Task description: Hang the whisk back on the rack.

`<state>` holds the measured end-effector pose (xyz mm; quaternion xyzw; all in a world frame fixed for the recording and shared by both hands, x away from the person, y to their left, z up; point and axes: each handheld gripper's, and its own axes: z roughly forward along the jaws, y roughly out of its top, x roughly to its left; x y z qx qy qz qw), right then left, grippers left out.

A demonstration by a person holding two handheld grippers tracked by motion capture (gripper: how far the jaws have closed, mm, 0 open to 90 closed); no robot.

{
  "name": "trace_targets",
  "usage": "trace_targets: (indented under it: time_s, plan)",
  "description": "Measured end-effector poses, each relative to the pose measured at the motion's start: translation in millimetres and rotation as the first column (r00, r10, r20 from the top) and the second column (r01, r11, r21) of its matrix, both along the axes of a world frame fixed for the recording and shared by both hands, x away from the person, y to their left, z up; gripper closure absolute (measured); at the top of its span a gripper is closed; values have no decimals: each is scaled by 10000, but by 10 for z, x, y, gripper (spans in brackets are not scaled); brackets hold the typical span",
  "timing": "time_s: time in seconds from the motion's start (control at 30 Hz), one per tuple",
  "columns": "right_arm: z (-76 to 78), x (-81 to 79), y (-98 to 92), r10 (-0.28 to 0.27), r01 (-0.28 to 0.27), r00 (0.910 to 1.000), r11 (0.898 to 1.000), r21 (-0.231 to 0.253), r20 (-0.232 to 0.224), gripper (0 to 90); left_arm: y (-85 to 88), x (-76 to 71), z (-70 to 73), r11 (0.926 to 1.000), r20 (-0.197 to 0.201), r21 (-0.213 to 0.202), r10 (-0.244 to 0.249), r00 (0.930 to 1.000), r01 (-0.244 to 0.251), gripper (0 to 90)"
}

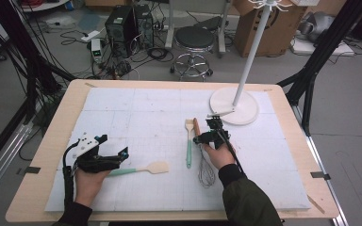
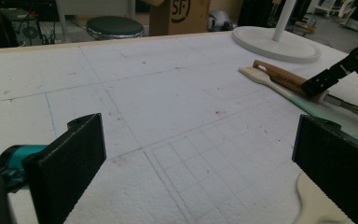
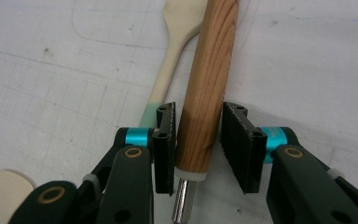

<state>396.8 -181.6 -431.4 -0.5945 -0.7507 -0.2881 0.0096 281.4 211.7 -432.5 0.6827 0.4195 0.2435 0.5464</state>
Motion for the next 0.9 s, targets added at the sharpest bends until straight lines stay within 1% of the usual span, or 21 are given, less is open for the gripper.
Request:
trace_targets:
  time_s: [0.07,0.13,0.17,0.2,0.3,0.43,0.47,0.63,0.73,0.77,0.83,0.87,0.9]
  plan:
    - [26,26,46,6,-14,9998,9992,-387,-191,658,-1,-5,5,10000,14,0,-3,10000,3,33]
    - [56,43,130,170,-197,9995,9941,-1066,-259,660,-3,-10,5,10000,-17,-25,-4,10000,4,33]
    - [63,44,156,192,-225,9995,9912,-1307,-262,663,-3,-15,5,10000,-14,-43,-26,10000,26,33]
    - [67,44,170,158,-196,9995,9899,-1406,-275,667,-6,-20,7,10000,-10,-41,-3,10000,3,33]
    - [64,46,165,-57,15,9995,9903,-1392,-300,685,-12,-28,10,10000,7,-30,-43,10000,43,33]
    - [81,42,230,-264,197,9991,9829,-1830,-343,709,-29,-39,19,10000,39,-13,-75,10000,75,33]
    - [86,44,239,-222,147,9991,9812,-1923,-369,717,-30,-43,21,10000,49,2,-95,9999,95,33]
    - [88,69,200,133,-219,9987,9832,-1814,-488,727,-26,-39,18,10000,40,9,-75,10000,75,34]
    - [77,108,123,200,-286,9974,9916,-1260,-690,733,-12,-42,17,10000,17,7,-26,10000,26,34]
    - [76,114,102,242,-328,9969,9927,-1163,-746,734,-8,-43,15,10000,13,-23,-16,10000,16,33]
    - [73,119,81,304,-379,9967,9942,-1004,-754,734,4,-46,13,10000,13,-50,12,10000,-12,33]
    - [74,115,72,249,-316,9967,9958,-855,-779,735,10,-47,11,10000,21,-45,43,10000,-43,34]
    - [67,113,45,265,-314,9974,9968,-732,-675,735,16,-51,10,10000,8,-69,46,10000,-46,34]
